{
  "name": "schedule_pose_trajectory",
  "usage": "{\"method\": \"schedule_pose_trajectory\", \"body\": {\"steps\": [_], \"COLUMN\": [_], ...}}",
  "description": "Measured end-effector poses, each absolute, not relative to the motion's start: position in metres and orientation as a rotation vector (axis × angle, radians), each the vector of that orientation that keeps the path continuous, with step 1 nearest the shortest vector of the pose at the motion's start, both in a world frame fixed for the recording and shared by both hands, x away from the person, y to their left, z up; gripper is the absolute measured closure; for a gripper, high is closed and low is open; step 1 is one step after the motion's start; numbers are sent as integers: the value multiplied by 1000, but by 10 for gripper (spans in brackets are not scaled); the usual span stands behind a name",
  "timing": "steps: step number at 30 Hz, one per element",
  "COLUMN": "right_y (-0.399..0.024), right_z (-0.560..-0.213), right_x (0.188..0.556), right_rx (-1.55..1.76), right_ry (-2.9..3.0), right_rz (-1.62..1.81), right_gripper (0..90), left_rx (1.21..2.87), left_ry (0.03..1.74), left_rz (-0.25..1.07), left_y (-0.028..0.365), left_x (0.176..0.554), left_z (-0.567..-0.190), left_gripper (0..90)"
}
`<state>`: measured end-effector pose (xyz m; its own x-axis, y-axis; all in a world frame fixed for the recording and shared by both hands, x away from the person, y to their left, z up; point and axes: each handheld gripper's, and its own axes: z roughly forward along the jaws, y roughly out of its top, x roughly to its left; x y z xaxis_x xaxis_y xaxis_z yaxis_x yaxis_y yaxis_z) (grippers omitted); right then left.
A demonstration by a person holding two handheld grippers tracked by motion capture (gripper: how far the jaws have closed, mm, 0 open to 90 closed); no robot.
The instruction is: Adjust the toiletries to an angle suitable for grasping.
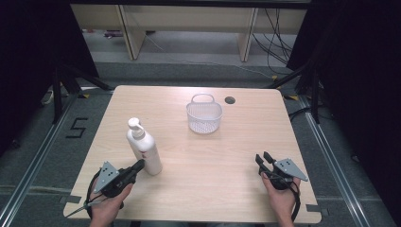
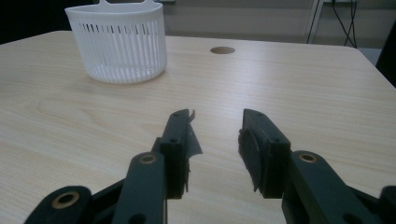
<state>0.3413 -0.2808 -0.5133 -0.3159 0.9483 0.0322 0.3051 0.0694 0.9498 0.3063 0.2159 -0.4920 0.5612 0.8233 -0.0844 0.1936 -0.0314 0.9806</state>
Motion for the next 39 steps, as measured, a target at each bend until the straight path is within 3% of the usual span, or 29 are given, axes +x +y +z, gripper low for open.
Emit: {"method": "schedule_pose_trajectory", "body": {"steps": [39], "right_y": [-278], "right_z": [-514], "right_x": [340], "right_rx": [1288], "right_ry": [1692], "right_rz": [1282], "right_gripper": [618], "left_rx": [1566], "left_ry": [884], "left_rz": [643], "left_y": [185], "left_x": [336], "left_z": [-491], "left_gripper": [898]}}
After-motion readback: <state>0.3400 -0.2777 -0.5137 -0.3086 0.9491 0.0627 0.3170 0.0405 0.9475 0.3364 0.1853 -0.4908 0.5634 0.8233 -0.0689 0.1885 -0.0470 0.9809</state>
